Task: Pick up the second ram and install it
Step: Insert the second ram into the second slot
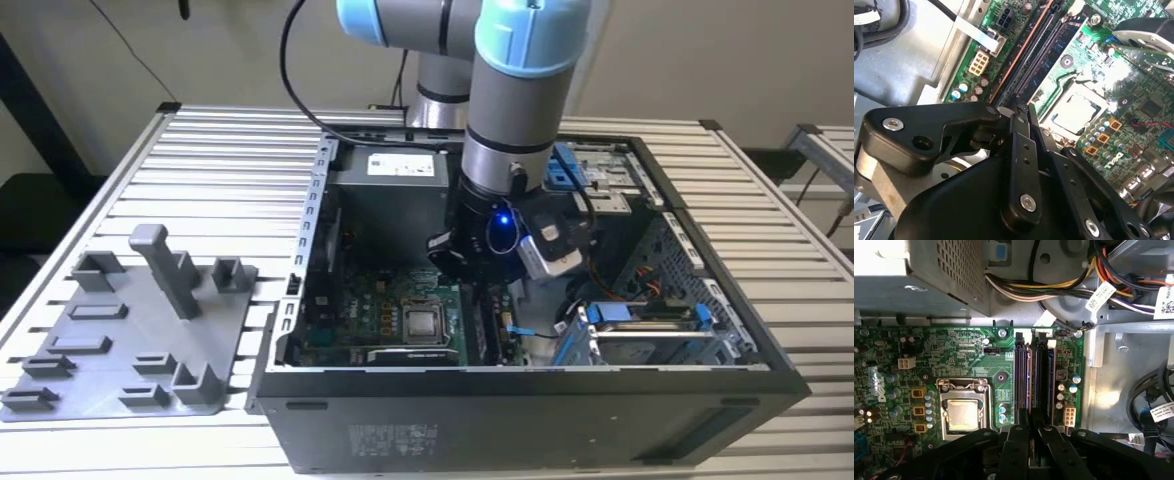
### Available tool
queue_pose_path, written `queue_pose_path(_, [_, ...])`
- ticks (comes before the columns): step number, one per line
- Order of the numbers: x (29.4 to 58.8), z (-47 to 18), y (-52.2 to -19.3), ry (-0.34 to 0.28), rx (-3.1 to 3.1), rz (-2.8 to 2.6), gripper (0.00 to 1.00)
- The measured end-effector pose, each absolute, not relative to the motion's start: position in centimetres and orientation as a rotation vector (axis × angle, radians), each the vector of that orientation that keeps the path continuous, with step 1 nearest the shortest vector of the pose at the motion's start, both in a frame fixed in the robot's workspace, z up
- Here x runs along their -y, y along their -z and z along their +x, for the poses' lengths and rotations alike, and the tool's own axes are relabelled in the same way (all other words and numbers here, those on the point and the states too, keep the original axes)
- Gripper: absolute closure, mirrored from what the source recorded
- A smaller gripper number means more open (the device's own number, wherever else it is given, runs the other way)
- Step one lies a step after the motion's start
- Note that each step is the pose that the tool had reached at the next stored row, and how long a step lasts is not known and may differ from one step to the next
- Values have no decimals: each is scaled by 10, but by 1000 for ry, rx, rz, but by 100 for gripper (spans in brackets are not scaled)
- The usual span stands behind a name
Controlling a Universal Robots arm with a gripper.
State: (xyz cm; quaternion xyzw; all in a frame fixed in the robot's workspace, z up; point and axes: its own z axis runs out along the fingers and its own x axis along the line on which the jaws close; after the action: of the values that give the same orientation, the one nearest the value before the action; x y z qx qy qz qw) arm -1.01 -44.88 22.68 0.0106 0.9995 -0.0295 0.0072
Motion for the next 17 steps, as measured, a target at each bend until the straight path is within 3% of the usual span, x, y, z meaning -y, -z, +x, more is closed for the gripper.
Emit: queue_pose_path(17, [449, -11, -223, 92, -3125, 32, 86])
